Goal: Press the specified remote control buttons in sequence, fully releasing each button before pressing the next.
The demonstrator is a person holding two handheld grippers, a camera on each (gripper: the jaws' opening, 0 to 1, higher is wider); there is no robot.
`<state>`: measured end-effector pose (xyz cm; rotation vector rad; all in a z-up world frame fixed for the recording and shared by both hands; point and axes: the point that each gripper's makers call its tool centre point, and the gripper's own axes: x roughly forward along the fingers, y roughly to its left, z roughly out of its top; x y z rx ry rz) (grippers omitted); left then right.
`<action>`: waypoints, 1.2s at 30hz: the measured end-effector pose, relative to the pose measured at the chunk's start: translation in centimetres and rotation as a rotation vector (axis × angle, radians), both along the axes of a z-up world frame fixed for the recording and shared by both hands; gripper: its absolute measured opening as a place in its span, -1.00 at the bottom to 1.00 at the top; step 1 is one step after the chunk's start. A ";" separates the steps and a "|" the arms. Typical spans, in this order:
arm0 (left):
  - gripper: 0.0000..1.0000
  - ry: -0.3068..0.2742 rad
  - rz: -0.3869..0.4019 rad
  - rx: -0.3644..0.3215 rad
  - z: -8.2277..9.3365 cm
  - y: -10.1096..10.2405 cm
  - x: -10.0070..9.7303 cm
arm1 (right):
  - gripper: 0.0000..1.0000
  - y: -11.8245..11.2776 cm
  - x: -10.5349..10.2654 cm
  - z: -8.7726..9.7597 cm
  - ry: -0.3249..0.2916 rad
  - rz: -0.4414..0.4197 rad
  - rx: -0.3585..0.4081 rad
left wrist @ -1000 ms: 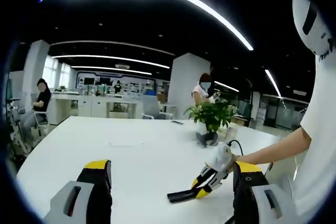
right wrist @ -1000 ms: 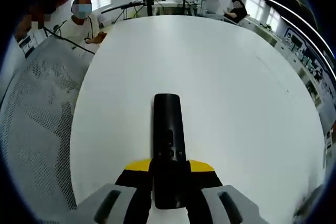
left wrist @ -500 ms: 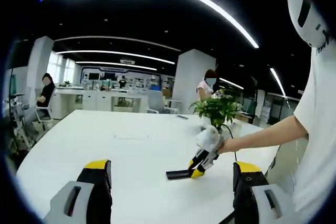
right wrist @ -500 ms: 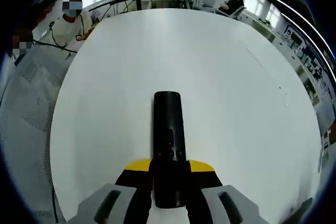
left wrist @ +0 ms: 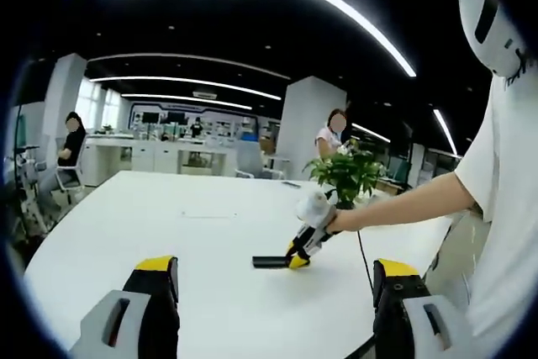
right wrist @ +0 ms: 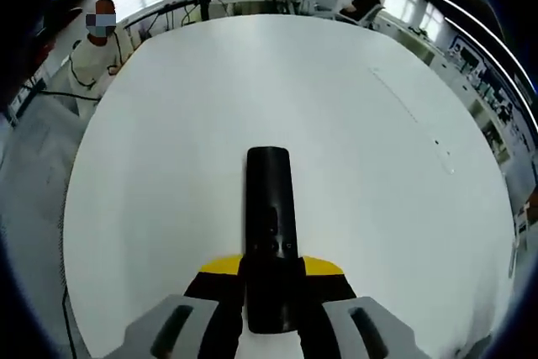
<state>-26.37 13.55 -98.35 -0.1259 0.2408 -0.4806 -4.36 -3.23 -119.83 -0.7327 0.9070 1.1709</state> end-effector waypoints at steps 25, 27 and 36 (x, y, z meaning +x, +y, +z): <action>0.99 0.007 0.016 -0.210 0.4 -0.1 0.7 | 0.77 -2.0 -2.0 1.5 -0.080 -0.539 0.530; 0.99 0.008 0.016 -0.234 0.4 -0.2 0.7 | 0.85 -2.4 -3.4 1.9 -0.077 -0.564 0.565; 0.99 0.030 0.016 -0.254 -1.0 -0.7 0.7 | 0.98 -4.8 -9.0 4.2 -0.122 -0.636 0.625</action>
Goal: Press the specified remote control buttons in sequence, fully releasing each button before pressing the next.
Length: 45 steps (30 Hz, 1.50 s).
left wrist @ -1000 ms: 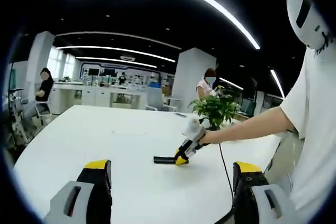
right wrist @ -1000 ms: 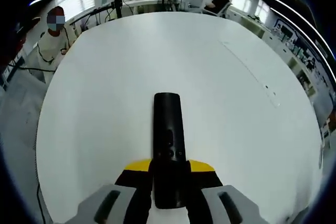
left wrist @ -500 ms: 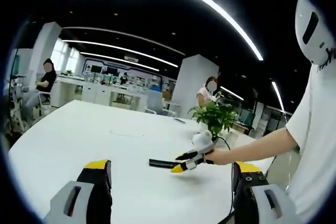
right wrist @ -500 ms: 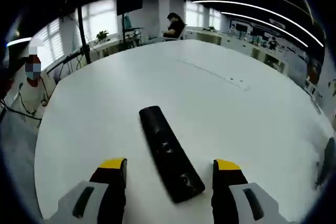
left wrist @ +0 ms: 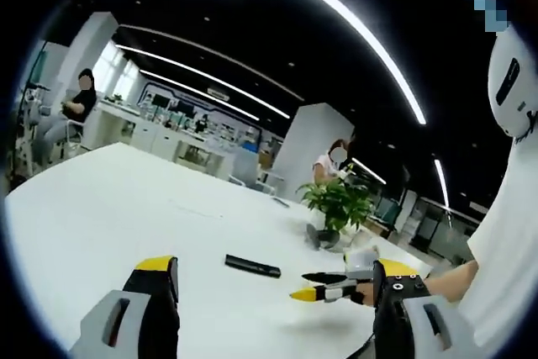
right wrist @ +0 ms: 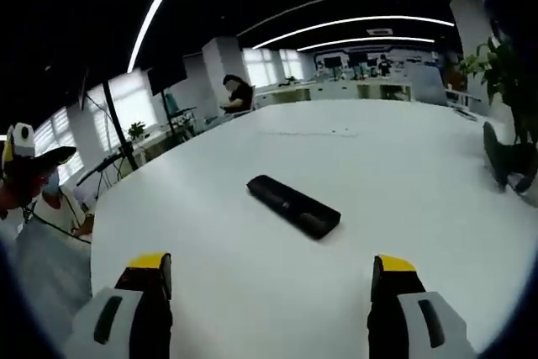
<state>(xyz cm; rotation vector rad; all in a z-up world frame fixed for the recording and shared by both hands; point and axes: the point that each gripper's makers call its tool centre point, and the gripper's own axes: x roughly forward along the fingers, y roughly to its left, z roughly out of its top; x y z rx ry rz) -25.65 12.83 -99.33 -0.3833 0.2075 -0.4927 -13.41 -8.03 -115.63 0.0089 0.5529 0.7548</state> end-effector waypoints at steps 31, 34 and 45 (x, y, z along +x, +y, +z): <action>0.99 -0.012 -0.038 0.076 -0.8 -3.5 -1.0 | 0.96 -6.9 -9.9 11.9 -0.250 -0.288 0.125; 0.99 -0.014 -0.035 0.086 -0.7 -3.3 -1.3 | 0.95 -6.3 -10.1 11.7 -0.240 -0.275 0.130; 0.99 -0.012 0.026 0.099 -0.9 -1.4 -1.4 | 0.93 -5.4 -9.8 11.1 -0.209 -0.232 0.094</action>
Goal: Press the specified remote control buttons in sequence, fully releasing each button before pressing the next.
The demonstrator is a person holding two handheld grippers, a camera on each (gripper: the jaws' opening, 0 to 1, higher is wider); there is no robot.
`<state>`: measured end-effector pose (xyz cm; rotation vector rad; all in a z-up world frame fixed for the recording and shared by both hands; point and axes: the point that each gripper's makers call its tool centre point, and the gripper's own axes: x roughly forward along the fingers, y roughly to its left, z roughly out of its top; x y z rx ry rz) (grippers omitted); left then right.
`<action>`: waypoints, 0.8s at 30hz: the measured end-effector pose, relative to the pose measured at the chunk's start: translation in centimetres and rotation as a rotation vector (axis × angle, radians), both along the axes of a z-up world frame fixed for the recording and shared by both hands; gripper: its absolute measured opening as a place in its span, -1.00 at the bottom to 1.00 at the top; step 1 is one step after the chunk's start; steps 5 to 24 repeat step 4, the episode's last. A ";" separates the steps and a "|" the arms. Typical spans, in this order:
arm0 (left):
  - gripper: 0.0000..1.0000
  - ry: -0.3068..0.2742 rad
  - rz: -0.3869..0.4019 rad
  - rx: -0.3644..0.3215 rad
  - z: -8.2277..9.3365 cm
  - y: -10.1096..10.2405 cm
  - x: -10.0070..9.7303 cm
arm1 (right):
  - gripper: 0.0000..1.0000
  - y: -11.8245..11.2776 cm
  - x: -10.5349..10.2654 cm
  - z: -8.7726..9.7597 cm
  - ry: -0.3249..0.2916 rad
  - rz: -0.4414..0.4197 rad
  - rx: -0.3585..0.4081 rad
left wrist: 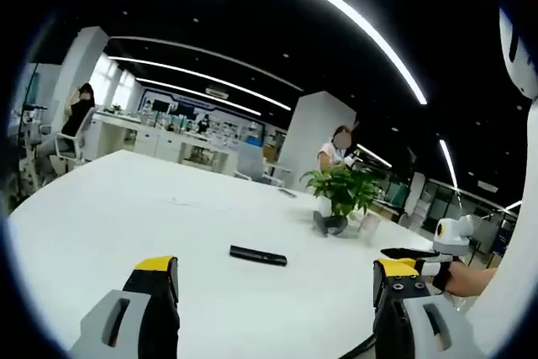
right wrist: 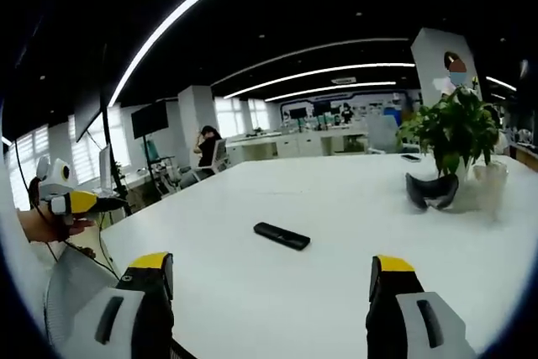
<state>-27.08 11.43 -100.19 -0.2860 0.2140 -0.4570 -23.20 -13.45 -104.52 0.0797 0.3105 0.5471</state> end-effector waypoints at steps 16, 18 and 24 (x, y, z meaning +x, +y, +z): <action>0.99 -0.008 0.017 0.016 0.1 0.4 0.2 | 0.92 0.0 0.3 -0.2 0.007 0.011 -0.018; 0.99 -0.008 0.017 0.016 0.1 0.4 0.2 | 0.92 0.0 0.3 -0.2 0.007 0.011 -0.018; 0.99 -0.008 0.017 0.016 0.1 0.4 0.2 | 0.92 0.0 0.3 -0.2 0.007 0.011 -0.018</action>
